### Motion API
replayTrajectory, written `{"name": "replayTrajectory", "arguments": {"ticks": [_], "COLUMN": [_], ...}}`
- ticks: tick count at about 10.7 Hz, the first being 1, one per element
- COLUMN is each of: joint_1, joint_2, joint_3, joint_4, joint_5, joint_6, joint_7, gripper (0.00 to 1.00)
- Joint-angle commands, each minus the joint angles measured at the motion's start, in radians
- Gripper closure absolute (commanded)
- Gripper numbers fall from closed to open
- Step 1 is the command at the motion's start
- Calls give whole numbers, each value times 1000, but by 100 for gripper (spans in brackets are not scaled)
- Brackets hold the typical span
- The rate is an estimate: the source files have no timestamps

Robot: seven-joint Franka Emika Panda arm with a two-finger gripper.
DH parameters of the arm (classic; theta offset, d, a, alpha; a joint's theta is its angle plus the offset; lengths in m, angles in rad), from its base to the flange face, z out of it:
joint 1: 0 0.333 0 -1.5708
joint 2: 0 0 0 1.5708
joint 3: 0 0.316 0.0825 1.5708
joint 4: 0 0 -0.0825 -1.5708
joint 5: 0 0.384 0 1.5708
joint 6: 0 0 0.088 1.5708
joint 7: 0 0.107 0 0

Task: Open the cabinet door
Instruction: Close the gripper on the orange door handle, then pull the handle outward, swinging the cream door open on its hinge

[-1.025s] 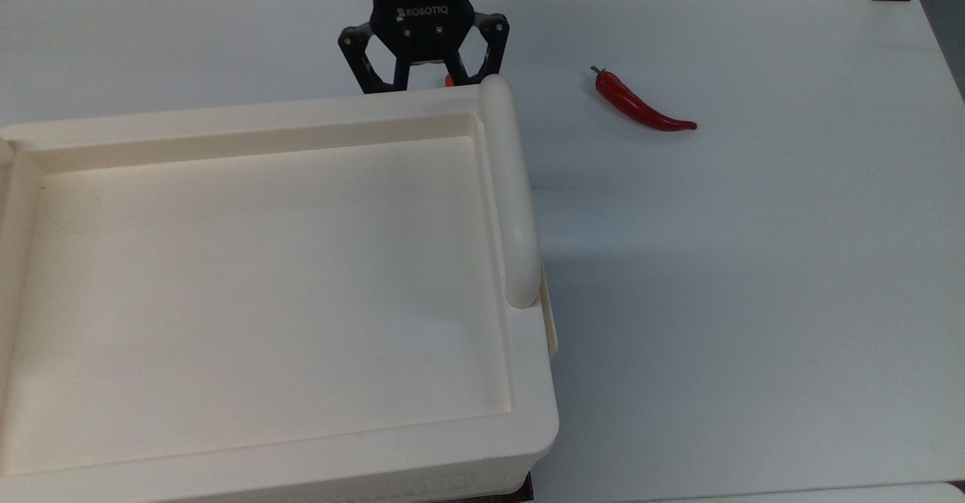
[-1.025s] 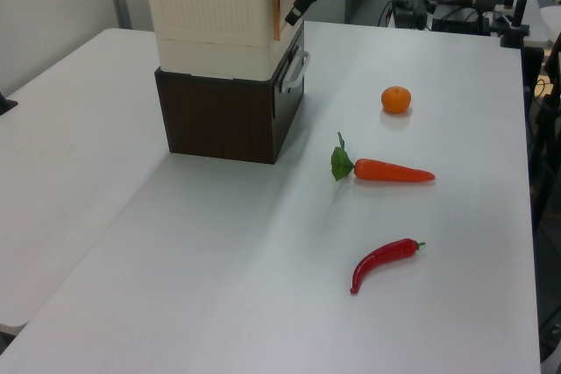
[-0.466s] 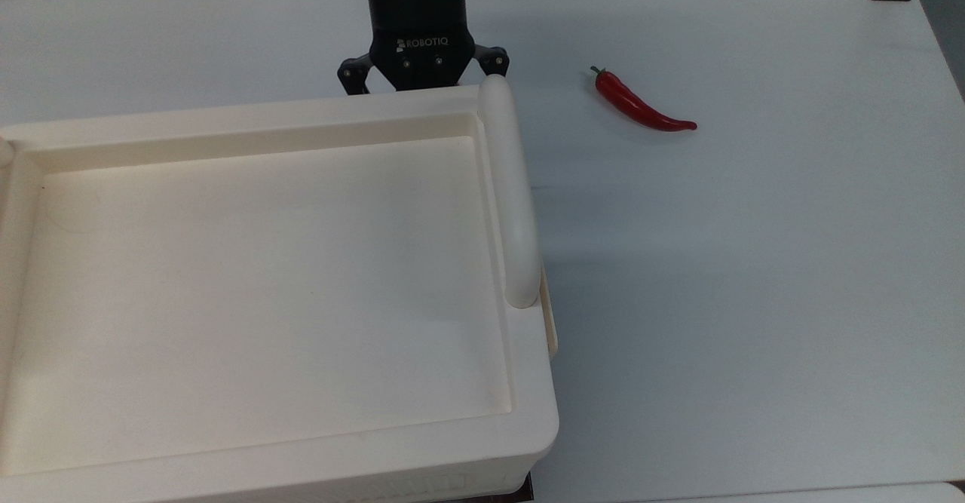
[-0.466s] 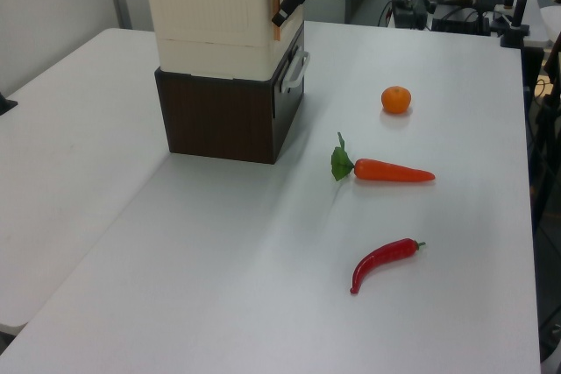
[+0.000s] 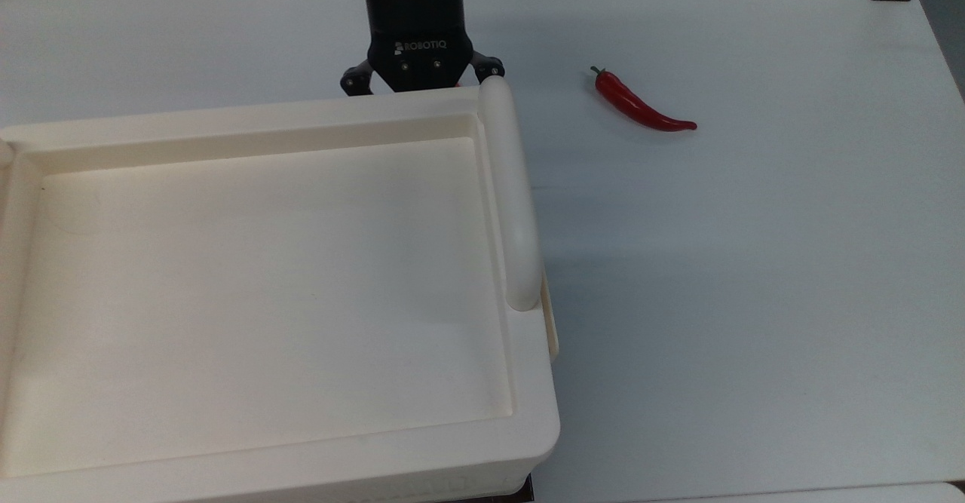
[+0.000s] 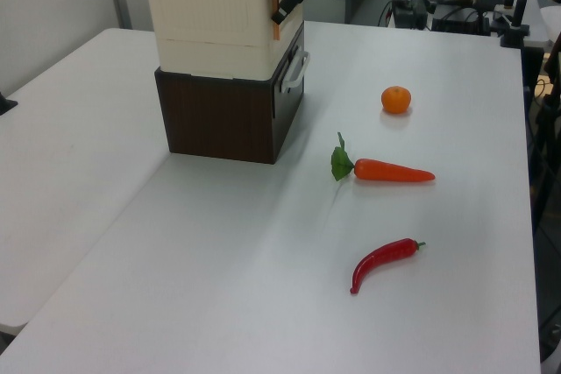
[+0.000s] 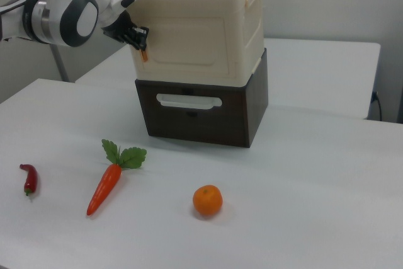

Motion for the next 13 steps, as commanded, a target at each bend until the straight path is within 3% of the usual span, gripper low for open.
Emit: {"name": "replayTrajectory", "arguments": {"ticks": [1,6,13], "joint_1": [19,11,-41], "joint_2": [26,-20,-110], "joint_3": [-19,-27,-46], "joint_4": [32,-11,-25], "joint_5": [-1,1,19], "joint_6": [43,-6,-349], "joint_7": [4,1,-131], "gripper": [96,97,96]}}
